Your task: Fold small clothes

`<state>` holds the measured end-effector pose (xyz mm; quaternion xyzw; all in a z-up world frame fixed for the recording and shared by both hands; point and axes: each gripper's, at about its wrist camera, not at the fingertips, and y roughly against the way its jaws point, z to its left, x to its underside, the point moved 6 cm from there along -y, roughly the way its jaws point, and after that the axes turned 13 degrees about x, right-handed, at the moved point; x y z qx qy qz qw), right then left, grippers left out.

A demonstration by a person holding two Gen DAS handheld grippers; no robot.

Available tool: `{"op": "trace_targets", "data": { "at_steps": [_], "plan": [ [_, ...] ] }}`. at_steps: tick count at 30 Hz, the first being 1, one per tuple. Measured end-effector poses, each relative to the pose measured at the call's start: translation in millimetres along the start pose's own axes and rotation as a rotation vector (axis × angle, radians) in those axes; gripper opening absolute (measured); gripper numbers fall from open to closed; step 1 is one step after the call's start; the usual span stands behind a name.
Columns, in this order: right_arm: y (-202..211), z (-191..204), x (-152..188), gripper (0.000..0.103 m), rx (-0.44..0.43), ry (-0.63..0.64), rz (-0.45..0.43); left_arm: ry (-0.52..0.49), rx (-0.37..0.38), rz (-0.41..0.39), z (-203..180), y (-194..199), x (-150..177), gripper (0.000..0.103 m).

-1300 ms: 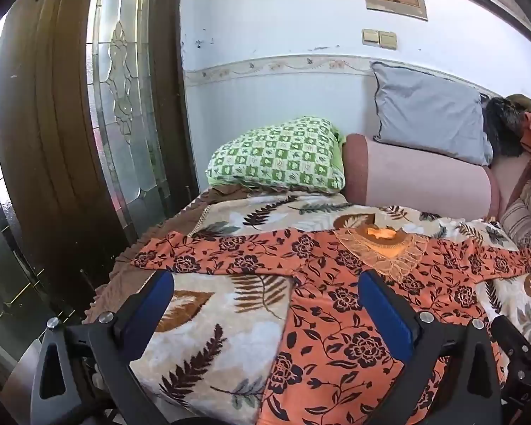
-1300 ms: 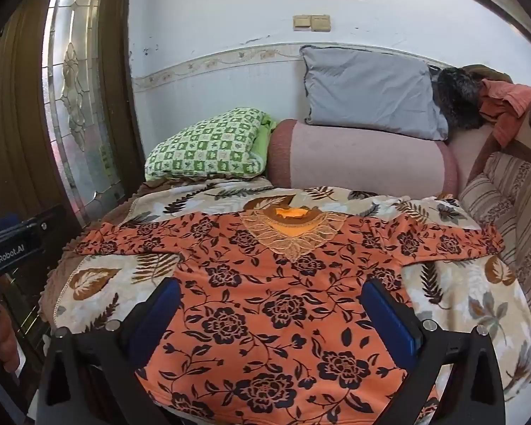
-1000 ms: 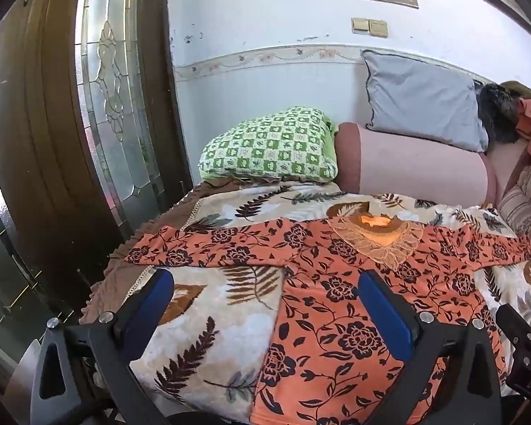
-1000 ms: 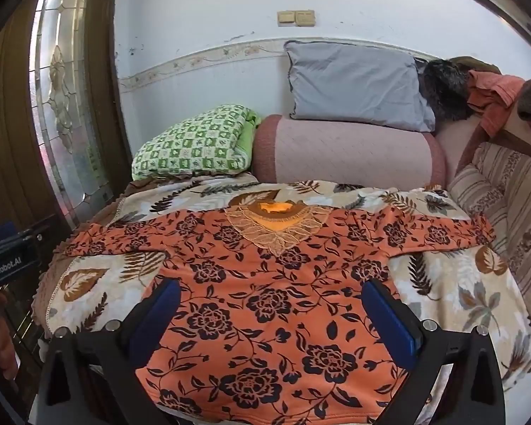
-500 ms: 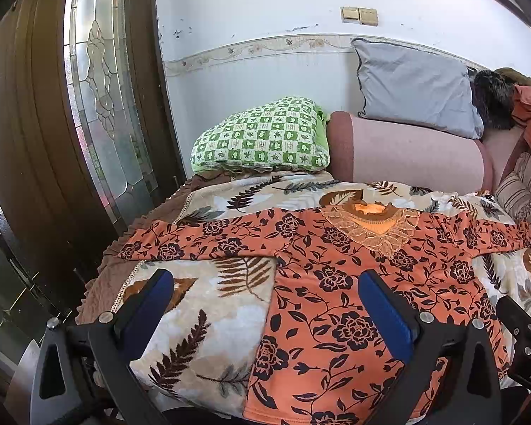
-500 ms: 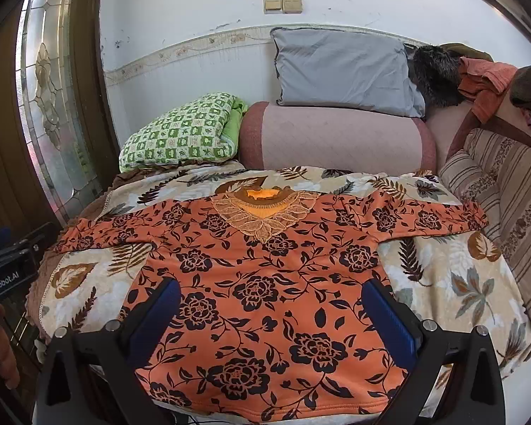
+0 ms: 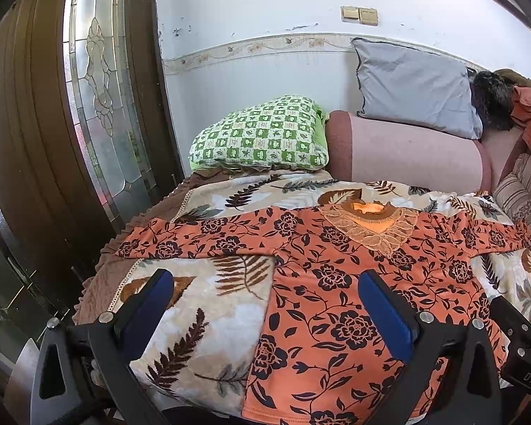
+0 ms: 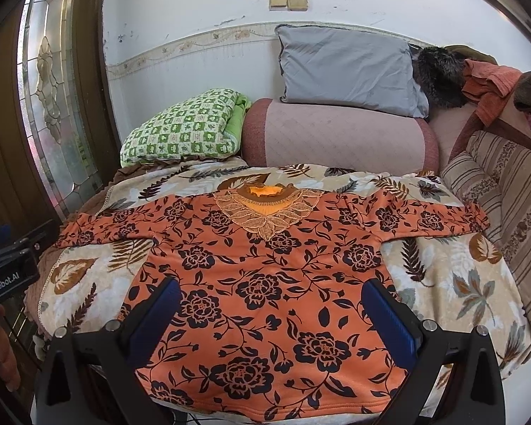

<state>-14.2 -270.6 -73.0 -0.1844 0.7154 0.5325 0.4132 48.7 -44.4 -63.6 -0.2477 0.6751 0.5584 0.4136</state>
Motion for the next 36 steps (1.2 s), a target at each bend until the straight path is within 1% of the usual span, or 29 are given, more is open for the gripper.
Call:
{"op": "trace_targets", "data": {
  "at_steps": [9, 15, 24, 36],
  "plan": [
    [-8, -2, 2, 0.103, 0.029, 0.005, 0.028, -0.011, 0.020, 0.021, -4, -3, 3, 0.103],
    [-8, -4, 3, 0.103, 0.044, 0.014, 0.025, -0.029, 0.030, 0.032, -12, -4, 4, 0.103],
    [-11, -14, 2, 0.103, 0.051, -0.005, 0.030, -0.055, 0.040, 0.043, -22, -6, 4, 0.103],
    [-19, -13, 4, 0.103, 0.051, -0.001, 0.043, -0.060, 0.046, 0.059, -23, -14, 7, 0.103]
  ]
}}
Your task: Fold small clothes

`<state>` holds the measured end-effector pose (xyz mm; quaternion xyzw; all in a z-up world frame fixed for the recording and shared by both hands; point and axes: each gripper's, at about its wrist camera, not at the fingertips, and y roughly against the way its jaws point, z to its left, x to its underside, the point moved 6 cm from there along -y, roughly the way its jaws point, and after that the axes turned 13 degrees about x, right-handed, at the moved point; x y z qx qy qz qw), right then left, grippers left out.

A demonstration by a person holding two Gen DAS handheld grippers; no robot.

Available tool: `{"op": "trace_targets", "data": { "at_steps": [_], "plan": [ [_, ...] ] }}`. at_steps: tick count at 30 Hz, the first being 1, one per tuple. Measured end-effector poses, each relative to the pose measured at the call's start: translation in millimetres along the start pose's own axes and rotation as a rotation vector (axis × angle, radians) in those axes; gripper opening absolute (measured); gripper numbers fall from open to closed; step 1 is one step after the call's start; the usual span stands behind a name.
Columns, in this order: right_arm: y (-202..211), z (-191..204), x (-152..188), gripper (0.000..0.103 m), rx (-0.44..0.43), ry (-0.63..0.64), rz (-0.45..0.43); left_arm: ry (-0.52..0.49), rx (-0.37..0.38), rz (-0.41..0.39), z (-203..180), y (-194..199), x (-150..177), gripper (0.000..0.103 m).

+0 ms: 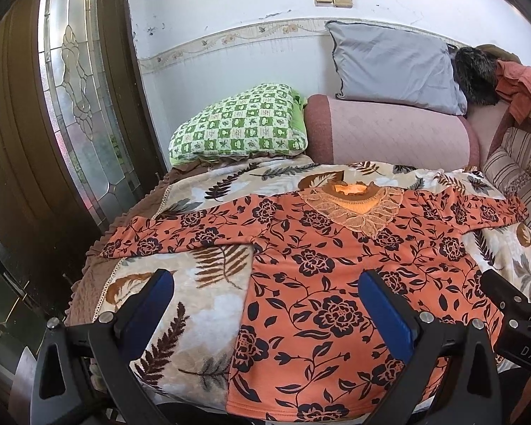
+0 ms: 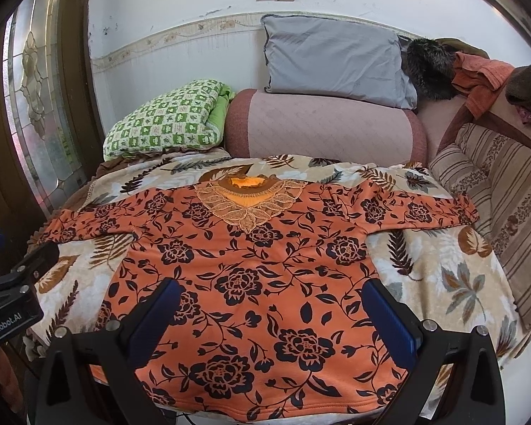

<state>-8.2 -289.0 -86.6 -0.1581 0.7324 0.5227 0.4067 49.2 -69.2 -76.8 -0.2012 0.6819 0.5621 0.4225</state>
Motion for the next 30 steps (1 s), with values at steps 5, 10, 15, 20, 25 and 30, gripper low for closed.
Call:
{"op": "trace_targets", "data": {
  "at_steps": [5, 10, 15, 20, 25, 30],
  "plan": [
    [-4, 1, 0, 0.103, 0.000, 0.002, 0.006, 0.001, -0.001, 0.007, 0, -5, 0, 0.103],
    [-10, 2, 1, 0.103, -0.002, 0.003, 0.016, -0.002, -0.003, 0.016, 0, -11, 1, 0.103],
    [-18, 2, 1, 0.103, -0.004, 0.003, 0.026, -0.011, -0.005, 0.027, -3, -21, 0, 0.103],
    [-35, -4, 0, 0.103, 0.013, 0.001, 0.045, -0.021, 0.004, 0.051, -7, -50, -3, 0.103],
    [-72, -32, -11, 0.103, 0.001, -0.051, 0.076, 0.017, 0.058, 0.132, -5, -118, -10, 0.103],
    [-137, -112, -29, 0.103, -0.010, -0.244, 0.117, 0.153, 0.041, 0.163, 14, -196, -24, 0.103]
  ]
}}
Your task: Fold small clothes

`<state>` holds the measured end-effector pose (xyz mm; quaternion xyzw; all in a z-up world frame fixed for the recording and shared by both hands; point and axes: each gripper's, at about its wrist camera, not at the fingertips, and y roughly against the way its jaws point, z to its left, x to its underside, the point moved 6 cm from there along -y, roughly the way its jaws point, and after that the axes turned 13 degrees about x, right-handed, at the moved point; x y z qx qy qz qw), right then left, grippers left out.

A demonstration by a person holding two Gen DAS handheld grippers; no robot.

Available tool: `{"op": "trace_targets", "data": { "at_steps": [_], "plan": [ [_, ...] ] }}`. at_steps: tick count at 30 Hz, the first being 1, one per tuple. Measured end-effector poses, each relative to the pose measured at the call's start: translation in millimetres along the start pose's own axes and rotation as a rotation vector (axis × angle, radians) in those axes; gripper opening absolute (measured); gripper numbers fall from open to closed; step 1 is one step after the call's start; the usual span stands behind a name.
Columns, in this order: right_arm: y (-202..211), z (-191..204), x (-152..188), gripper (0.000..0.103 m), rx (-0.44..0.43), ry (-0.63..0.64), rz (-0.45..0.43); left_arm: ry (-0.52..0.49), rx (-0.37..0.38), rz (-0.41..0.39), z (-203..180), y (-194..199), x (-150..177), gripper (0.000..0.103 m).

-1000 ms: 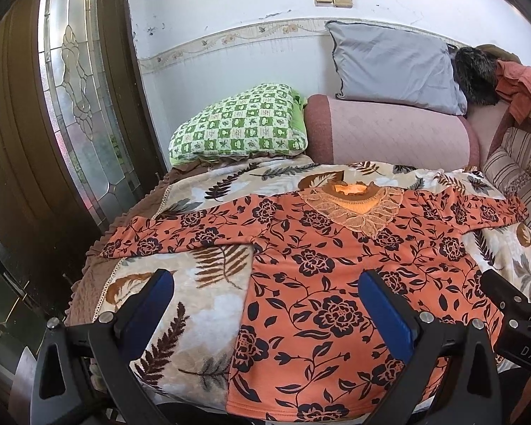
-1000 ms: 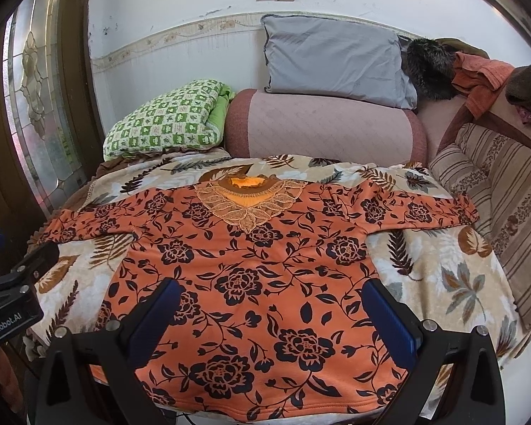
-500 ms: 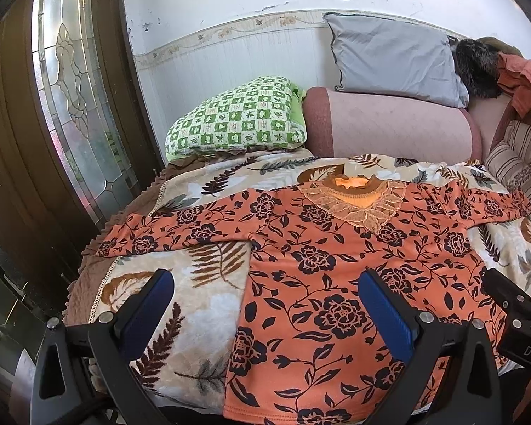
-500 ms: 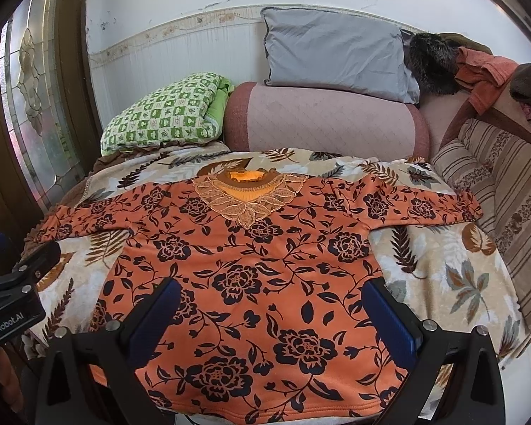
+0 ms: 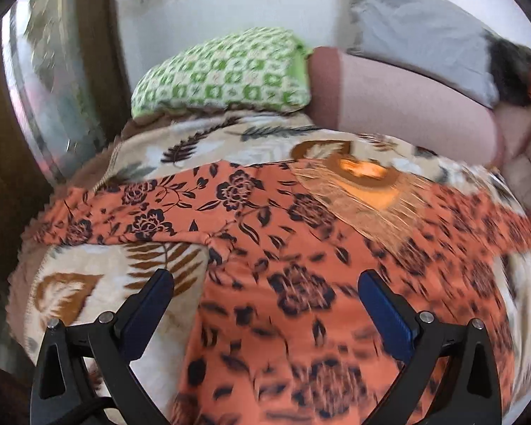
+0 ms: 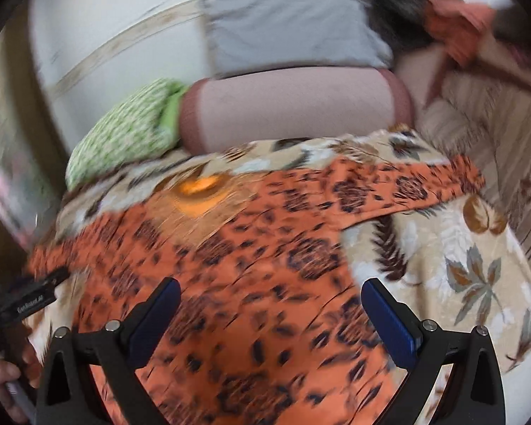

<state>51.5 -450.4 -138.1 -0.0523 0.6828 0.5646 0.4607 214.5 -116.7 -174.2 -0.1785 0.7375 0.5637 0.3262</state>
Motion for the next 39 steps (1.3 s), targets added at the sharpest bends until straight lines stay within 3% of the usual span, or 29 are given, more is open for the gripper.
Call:
{"op": "trace_targets", "data": {
  "at_steps": [5, 12, 13, 15, 18, 19, 22, 25, 28, 30, 32, 36, 39],
  "plan": [
    [-81, -103, -45, 0.103, 0.015, -0.255, 0.029, -0.019, -0.094, 0.046, 11, -50, 3, 0.103],
    [-191, -237, -75, 0.100, -0.048, -0.713, 0.111, -0.063, -0.070, 0.116, 12, -93, 12, 0.103],
    [-202, -253, -76, 0.098, -0.069, -0.786, 0.109, -0.062, -0.068, 0.112, 14, -95, 11, 0.103],
    [-220, -279, -77, 0.078, -0.082, -0.900, 0.108, -0.053, -0.084, 0.072, 18, -98, 3, 0.103],
    [-247, -310, -78, 0.064, -0.086, -1.029, 0.115, -0.035, -0.089, 0.025, 21, -99, -5, 0.103],
    [-254, -319, -80, 0.064, -0.082, -1.059, 0.112, -0.035, -0.089, 0.015, 21, -100, -7, 0.103],
    [-270, -338, -89, 0.060, -0.073, -1.097, 0.079, -0.056, -0.094, -0.013, 17, -103, -10, 0.103],
    [-288, -349, -95, 0.050, -0.031, -1.109, 0.085, -0.068, -0.095, -0.019, 13, -110, -11, 0.103],
    [-300, -354, -103, 0.037, 0.014, -1.073, 0.068, -0.067, -0.096, -0.001, 13, -118, -9, 0.103],
    [-304, -356, -106, 0.020, 0.040, -1.055, 0.057, -0.067, -0.099, 0.012, 13, -123, -8, 0.103],
    [-303, -355, -107, 0.009, 0.046, -1.039, 0.043, -0.066, -0.100, 0.015, 13, -124, -8, 0.103],
    [-275, -339, -127, 0.008, 0.010, -0.974, -0.066, -0.039, -0.095, -0.013, 17, -117, -12, 0.103],
    [-246, -310, -150, 0.007, -0.068, -0.916, -0.113, -0.011, -0.080, -0.029, 21, -110, -15, 0.103]
  ]
}}
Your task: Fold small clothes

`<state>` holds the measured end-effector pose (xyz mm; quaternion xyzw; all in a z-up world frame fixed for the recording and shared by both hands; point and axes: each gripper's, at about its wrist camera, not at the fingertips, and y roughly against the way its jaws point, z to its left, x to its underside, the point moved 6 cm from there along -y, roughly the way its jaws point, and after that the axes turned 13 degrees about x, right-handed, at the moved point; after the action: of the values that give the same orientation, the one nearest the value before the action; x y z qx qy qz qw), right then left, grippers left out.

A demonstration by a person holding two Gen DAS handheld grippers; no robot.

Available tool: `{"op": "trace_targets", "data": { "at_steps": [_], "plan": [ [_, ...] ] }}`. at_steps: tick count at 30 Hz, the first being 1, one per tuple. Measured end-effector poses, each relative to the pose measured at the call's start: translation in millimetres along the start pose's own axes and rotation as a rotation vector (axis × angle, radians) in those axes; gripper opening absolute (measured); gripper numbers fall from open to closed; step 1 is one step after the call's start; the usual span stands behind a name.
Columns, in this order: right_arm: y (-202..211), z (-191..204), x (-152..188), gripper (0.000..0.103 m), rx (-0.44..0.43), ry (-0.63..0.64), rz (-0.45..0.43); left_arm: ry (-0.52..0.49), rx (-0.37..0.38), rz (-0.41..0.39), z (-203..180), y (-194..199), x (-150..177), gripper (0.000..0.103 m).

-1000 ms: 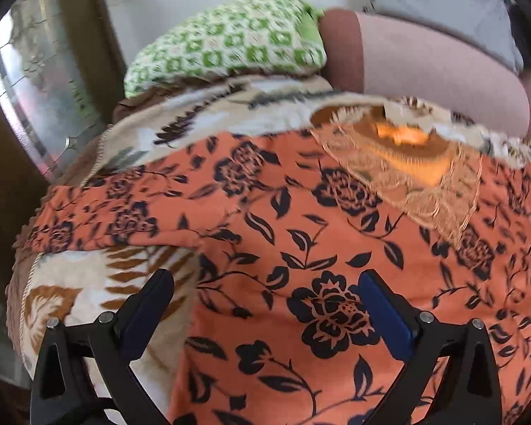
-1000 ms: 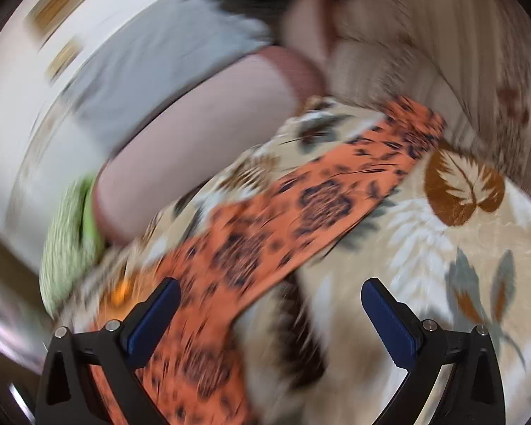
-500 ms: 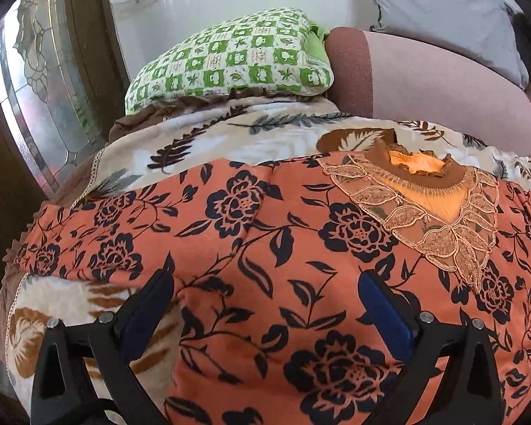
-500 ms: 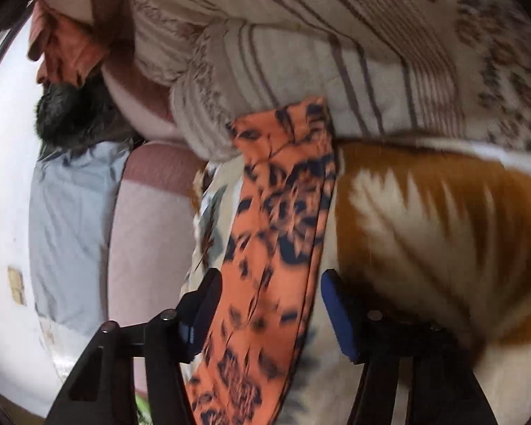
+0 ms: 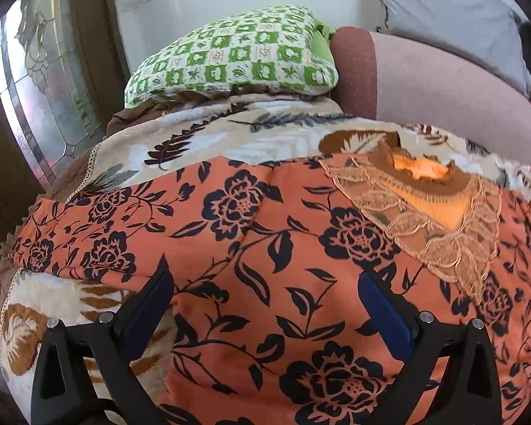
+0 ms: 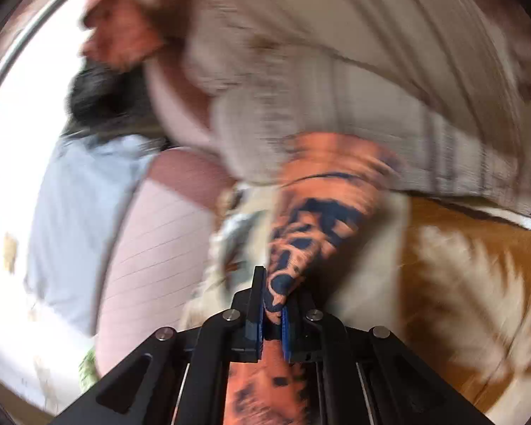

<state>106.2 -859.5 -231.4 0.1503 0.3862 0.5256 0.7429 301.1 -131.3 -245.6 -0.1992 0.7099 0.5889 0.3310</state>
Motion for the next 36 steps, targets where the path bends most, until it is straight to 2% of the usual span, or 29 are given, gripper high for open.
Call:
{"op": "trace_targets", "data": {
  "at_steps": [5, 8, 12, 15, 18, 20, 21, 26, 27, 29, 31, 32, 33, 34, 35, 36],
  "plan": [
    [51, 89, 46, 0.007, -0.181, 0.094, 0.057, 0.063, 0.011, -0.043, 15, 16, -9, 0.103],
    [78, 149, 98, 0.007, -0.261, 0.182, 0.120, 0.090, -0.003, -0.067, 29, 25, -13, 0.103],
    [102, 219, 195, 0.007, -0.334, 0.316, 0.210, 0.116, -0.037, -0.086, 49, 36, -13, 0.103],
    [107, 242, 270, 0.007, -0.346, 0.380, 0.270, 0.123, -0.053, -0.091, 63, 40, -11, 0.103],
    [96, 253, 357, 0.007, -0.308, 0.473, 0.340, 0.116, -0.079, -0.086, 77, 44, -7, 0.103],
    [83, 252, 399, 0.008, -0.250, 0.554, 0.360, 0.119, -0.073, -0.076, 85, 44, -5, 0.103],
    [73, 251, 423, 0.011, -0.208, 0.614, 0.370, 0.122, -0.069, -0.071, 88, 44, -3, 0.103],
    [26, 221, 526, 0.011, -0.006, 0.977, 0.517, 0.138, -0.056, -0.047, 98, 43, 0, 0.103],
    [27, 214, 531, 0.011, 0.002, 1.016, 0.511, 0.145, -0.054, -0.043, 100, 42, 0, 0.103],
    [39, 209, 529, 0.011, -0.050, 1.054, 0.473, 0.169, -0.036, -0.030, 102, 41, 0, 0.103],
    [52, 201, 520, 0.020, -0.088, 1.070, 0.506, 0.190, -0.015, -0.025, 103, 41, -1, 0.103],
    [57, 199, 518, 0.035, -0.092, 1.087, 0.519, 0.201, -0.005, -0.024, 103, 41, -1, 0.103],
    [63, 193, 512, 0.059, -0.109, 1.105, 0.537, 0.209, 0.003, -0.024, 103, 41, -1, 0.103],
    [68, 194, 512, 0.070, -0.130, 1.106, 0.544, 0.213, 0.010, -0.021, 102, 41, -1, 0.103],
    [77, 195, 507, 0.075, -0.162, 1.093, 0.544, 0.216, 0.018, -0.018, 101, 40, -1, 0.103],
    [84, 198, 498, 0.075, -0.195, 1.062, 0.539, 0.217, 0.020, -0.017, 101, 41, -1, 0.103]
  ]
}}
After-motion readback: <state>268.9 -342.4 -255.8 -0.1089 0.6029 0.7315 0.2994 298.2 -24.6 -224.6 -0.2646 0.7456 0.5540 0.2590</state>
